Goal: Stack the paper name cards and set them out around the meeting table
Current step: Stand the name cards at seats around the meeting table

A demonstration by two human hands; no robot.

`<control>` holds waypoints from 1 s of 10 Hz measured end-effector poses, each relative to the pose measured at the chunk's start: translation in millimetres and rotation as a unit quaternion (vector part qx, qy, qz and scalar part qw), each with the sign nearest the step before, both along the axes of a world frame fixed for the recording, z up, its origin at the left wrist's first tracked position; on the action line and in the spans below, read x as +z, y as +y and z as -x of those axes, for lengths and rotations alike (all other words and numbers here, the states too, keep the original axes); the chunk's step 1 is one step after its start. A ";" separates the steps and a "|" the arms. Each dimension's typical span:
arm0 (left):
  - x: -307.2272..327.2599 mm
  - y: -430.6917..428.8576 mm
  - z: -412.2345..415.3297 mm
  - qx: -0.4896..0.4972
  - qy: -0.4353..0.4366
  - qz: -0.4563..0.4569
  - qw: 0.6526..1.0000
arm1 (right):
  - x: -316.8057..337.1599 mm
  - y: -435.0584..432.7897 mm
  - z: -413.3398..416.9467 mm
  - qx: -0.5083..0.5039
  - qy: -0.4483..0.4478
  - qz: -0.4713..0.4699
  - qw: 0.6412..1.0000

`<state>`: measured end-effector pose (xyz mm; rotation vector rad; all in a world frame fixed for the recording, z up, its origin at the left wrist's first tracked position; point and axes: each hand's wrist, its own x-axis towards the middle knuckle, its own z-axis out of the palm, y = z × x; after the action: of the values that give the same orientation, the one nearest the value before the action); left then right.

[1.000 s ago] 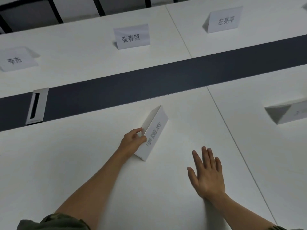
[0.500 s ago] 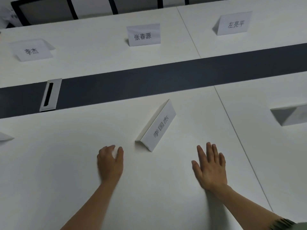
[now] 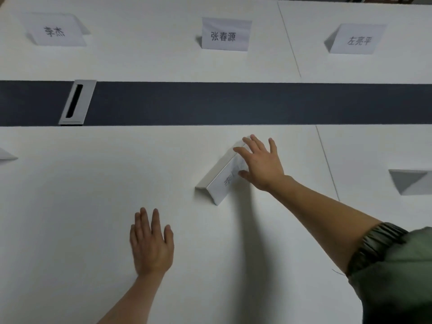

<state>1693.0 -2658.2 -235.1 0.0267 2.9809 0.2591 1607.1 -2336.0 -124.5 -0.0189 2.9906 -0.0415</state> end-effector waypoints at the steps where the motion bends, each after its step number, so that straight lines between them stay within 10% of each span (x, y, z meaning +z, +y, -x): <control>1: -0.7 0.2 0.9 0.003 0.002 0.000 1.000 | -1.9 -3.3 -3.6 -0.032 0.051 -0.003 0.998; 10: -1.7 0.2 0.9 0.008 -0.008 0.012 1.000 | -36.9 6.2 -37.5 -0.140 0.098 0.087 0.981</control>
<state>1692.1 -2658.0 -236.8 -0.0019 2.9688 0.2246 1644.6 -2329.8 -161.4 0.3998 3.1495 -0.3532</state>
